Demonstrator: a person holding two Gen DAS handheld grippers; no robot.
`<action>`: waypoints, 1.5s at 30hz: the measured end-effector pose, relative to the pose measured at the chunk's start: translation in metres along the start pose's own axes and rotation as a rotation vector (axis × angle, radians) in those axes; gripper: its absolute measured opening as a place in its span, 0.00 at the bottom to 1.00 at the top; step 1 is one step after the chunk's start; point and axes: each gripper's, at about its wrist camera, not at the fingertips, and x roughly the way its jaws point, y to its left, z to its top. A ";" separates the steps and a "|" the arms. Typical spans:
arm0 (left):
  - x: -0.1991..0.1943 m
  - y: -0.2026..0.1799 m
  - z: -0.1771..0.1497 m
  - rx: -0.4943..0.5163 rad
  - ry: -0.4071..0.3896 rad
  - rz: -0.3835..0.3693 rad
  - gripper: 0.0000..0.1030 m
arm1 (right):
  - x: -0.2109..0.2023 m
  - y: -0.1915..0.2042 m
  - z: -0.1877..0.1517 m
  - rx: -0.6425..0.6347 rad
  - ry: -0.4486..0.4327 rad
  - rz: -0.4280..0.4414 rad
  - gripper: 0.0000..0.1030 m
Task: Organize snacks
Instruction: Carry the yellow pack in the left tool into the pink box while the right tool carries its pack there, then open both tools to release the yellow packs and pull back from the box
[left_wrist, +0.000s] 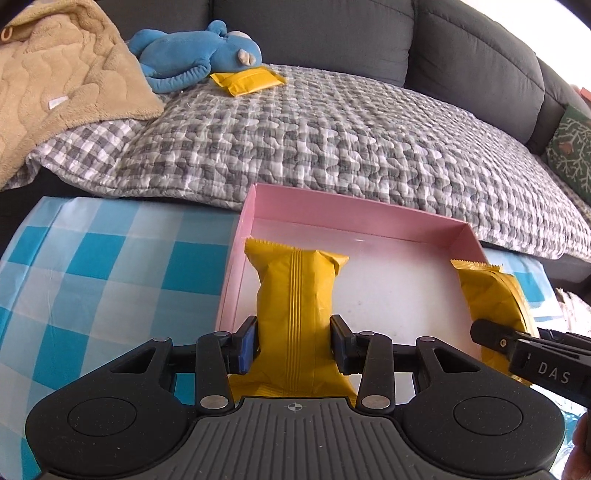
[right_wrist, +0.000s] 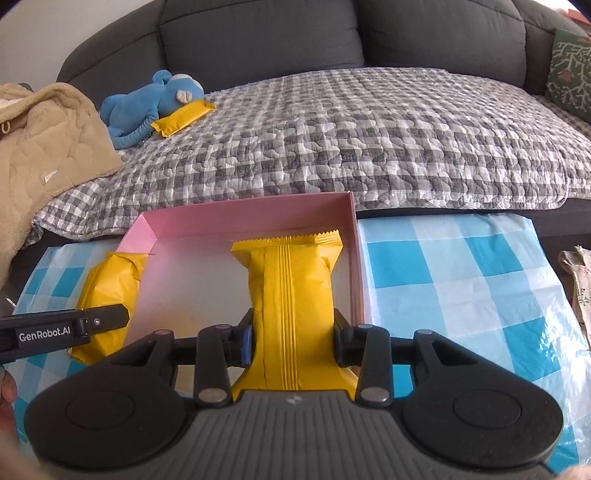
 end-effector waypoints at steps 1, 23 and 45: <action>0.002 0.001 0.000 -0.001 0.002 0.015 0.40 | 0.000 -0.002 -0.001 0.012 0.005 0.004 0.36; -0.093 0.035 -0.023 -0.150 -0.016 -0.079 0.85 | -0.109 0.024 -0.008 -0.112 -0.204 0.027 0.94; -0.131 0.007 -0.101 0.107 0.114 -0.215 0.90 | -0.113 0.023 -0.081 -0.309 -0.013 -0.029 0.76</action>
